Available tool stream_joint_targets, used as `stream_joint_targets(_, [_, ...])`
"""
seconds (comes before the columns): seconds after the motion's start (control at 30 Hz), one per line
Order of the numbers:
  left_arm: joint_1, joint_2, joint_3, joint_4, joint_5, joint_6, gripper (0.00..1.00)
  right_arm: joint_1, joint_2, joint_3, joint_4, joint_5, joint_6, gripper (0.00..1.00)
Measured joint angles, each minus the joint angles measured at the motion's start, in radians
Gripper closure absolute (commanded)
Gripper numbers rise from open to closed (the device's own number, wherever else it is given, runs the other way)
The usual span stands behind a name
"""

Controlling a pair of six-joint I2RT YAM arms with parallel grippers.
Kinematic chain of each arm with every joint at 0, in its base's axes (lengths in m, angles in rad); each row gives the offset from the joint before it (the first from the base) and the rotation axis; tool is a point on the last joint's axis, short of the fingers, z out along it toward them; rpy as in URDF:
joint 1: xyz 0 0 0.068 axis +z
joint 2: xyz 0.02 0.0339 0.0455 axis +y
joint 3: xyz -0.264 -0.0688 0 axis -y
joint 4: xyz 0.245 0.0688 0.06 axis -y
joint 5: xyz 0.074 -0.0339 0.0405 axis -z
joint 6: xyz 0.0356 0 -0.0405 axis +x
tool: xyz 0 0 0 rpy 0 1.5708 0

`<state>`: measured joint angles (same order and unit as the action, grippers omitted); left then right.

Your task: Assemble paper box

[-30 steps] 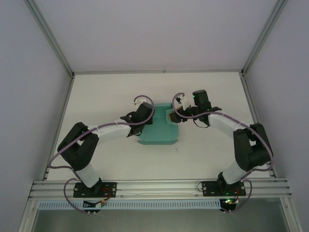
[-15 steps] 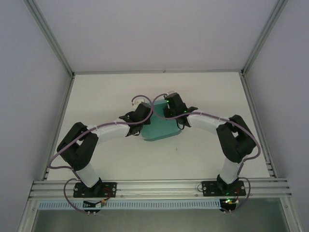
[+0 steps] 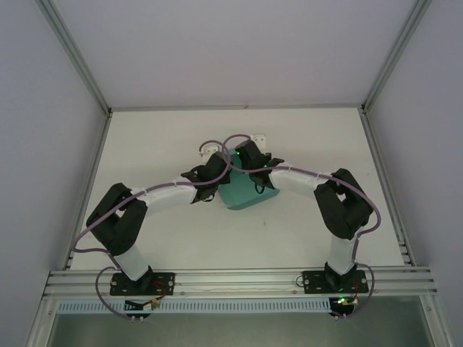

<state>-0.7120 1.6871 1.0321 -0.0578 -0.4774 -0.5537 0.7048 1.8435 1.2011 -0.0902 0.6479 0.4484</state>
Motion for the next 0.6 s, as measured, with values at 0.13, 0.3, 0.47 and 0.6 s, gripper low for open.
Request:
stream_joint_targets(0.13, [-0.014,0.039,0.07,-0.098,-0.082,-0.092,1.0,0.003,-0.021,-0.027,0.039,0.002,0.009,1.0])
stream_joint_targets(0.3, [-0.026,0.068,0.116,-0.151,-0.123,-0.148,1.0,0.003,-0.051,-0.072,0.091,-0.006,0.01,0.98])
stream_joint_targets(0.47, [-0.023,0.063,0.064,-0.077,-0.078,-0.079,1.0,-0.006,-0.064,-0.139,0.164,-0.064,-0.043,0.74])
stream_joint_targets(0.6, [-0.003,0.062,0.048,-0.066,-0.028,-0.051,1.0,-0.04,-0.085,-0.193,0.214,-0.197,-0.113,0.43])
